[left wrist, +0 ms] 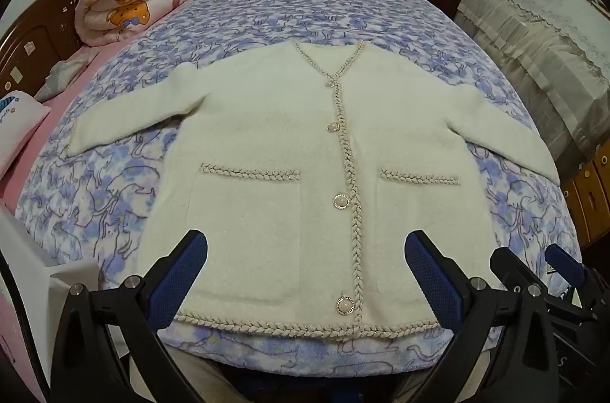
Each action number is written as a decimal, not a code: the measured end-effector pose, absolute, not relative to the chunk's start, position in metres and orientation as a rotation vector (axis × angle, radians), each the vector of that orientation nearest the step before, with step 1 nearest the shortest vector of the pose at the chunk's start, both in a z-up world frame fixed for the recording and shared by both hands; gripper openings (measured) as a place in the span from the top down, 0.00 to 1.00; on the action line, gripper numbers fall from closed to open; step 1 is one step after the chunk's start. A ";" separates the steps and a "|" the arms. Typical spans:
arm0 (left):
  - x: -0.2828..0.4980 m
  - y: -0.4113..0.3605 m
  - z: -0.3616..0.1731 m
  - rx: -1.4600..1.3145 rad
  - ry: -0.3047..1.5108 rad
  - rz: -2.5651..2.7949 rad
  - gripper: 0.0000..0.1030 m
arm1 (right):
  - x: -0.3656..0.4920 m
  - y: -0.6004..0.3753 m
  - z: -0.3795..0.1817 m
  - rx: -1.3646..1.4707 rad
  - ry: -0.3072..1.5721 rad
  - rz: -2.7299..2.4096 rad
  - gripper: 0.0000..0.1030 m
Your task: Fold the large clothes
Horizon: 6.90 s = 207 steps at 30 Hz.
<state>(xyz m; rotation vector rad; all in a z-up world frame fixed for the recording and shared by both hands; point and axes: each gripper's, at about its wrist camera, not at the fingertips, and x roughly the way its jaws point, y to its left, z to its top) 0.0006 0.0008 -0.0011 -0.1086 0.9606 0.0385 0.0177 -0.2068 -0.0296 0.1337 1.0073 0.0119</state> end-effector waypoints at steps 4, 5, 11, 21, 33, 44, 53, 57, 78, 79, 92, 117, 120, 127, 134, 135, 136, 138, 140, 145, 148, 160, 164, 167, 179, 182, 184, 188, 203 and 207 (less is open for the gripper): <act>0.001 0.014 -0.006 -0.165 0.989 0.002 0.01 | 0.022 -0.210 -0.023 0.126 1.002 0.019 0.06; 0.004 0.008 -0.009 -0.132 1.015 0.011 0.01 | 0.022 -0.206 -0.023 0.108 0.988 0.006 0.06; 0.011 -0.012 -0.012 -0.078 1.006 0.028 0.02 | 0.017 -0.217 -0.025 0.110 0.900 -0.018 0.06; 0.024 -0.032 -0.002 -0.046 0.913 0.056 0.04 | 0.024 -0.228 -0.027 0.122 0.850 -0.062 0.06; 0.026 -0.033 -0.009 -0.059 0.933 0.039 0.06 | 0.028 -0.231 -0.030 0.115 0.848 -0.082 0.06; 0.024 -0.033 -0.015 -0.057 0.948 0.054 0.06 | 0.031 -0.229 -0.034 0.087 0.868 -0.077 0.06; 0.021 -0.030 -0.016 -0.055 0.953 0.070 0.06 | 0.028 -0.225 -0.036 0.062 0.873 -0.065 0.06; 0.022 -0.030 -0.015 -0.052 0.954 0.074 0.06 | 0.028 -0.224 -0.036 0.060 0.873 -0.066 0.06; 0.020 -0.028 -0.019 -0.051 0.960 0.079 0.06 | 0.027 -0.222 -0.034 0.062 0.877 -0.046 0.06; 0.019 -0.027 -0.019 -0.051 0.961 0.080 0.06 | 0.027 -0.222 -0.035 0.062 0.877 -0.044 0.06; 0.020 -0.027 -0.019 -0.051 0.964 0.080 0.06 | 0.027 -0.216 -0.035 0.066 0.879 -0.035 0.06; 0.022 -0.025 -0.020 -0.049 0.972 0.080 0.06 | 0.029 -0.213 -0.036 0.080 0.885 0.001 0.06; 0.022 -0.024 -0.020 -0.050 0.973 0.079 0.06 | 0.029 -0.213 -0.035 0.083 0.889 0.002 0.06; 0.023 -0.022 -0.022 -0.051 0.976 0.077 0.06 | 0.029 -0.213 -0.036 0.085 0.891 0.014 0.06; 0.026 -0.024 -0.025 -0.054 0.978 0.068 0.06 | 0.031 -0.212 -0.036 0.087 0.897 0.020 0.06; 0.028 -0.026 -0.026 -0.054 0.980 0.065 0.06 | 0.031 -0.211 -0.037 0.084 0.897 0.019 0.06; 0.030 -0.028 -0.027 -0.054 0.982 0.063 0.06 | 0.031 -0.212 -0.037 0.082 0.898 0.019 0.06; 0.035 -0.031 -0.028 -0.054 0.986 0.056 0.06 | 0.033 -0.212 -0.038 0.077 0.903 0.020 0.06; 0.039 -0.032 -0.027 -0.054 0.984 0.046 0.06 | 0.034 -0.211 -0.037 0.071 0.903 0.026 0.06; 0.049 -0.033 -0.023 -0.059 0.964 0.030 0.06 | 0.038 -0.213 -0.030 0.058 0.880 0.030 0.06; 0.054 -0.033 -0.021 -0.065 0.967 0.018 0.06 | 0.040 -0.213 -0.026 0.058 0.878 0.041 0.06; 0.085 -0.032 0.020 -0.011 0.891 0.043 0.06 | 0.068 -0.242 0.012 0.042 0.857 0.038 0.07; 0.107 -0.041 0.042 0.011 0.856 0.023 0.06 | 0.085 -0.261 0.031 0.031 0.817 0.027 0.07; 0.124 -0.056 0.060 0.053 0.804 0.007 0.06 | 0.098 -0.282 0.042 0.037 0.793 -0.001 0.07; 0.211 -0.129 0.078 0.071 0.771 -0.173 0.06 | 0.156 -0.393 0.010 0.175 0.828 -0.162 0.07; 0.241 -0.149 0.059 0.065 0.803 -0.191 0.06 | 0.168 -0.434 -0.019 0.289 0.865 -0.191 0.07; 0.260 -0.163 0.044 0.078 0.821 -0.200 0.06 | 0.174 -0.460 -0.040 0.367 0.885 -0.208 0.07; 0.296 -0.192 0.001 0.112 0.904 -0.152 0.06 | 0.185 -0.506 -0.083 0.518 0.932 -0.244 0.20; 0.329 -0.223 -0.091 0.059 1.037 -0.170 0.06 | 0.204 -0.618 -0.181 0.881 0.898 -0.458 0.40; 0.323 -0.214 -0.090 0.060 1.046 -0.176 0.06 | 0.219 -0.625 -0.169 0.817 0.882 -0.536 0.80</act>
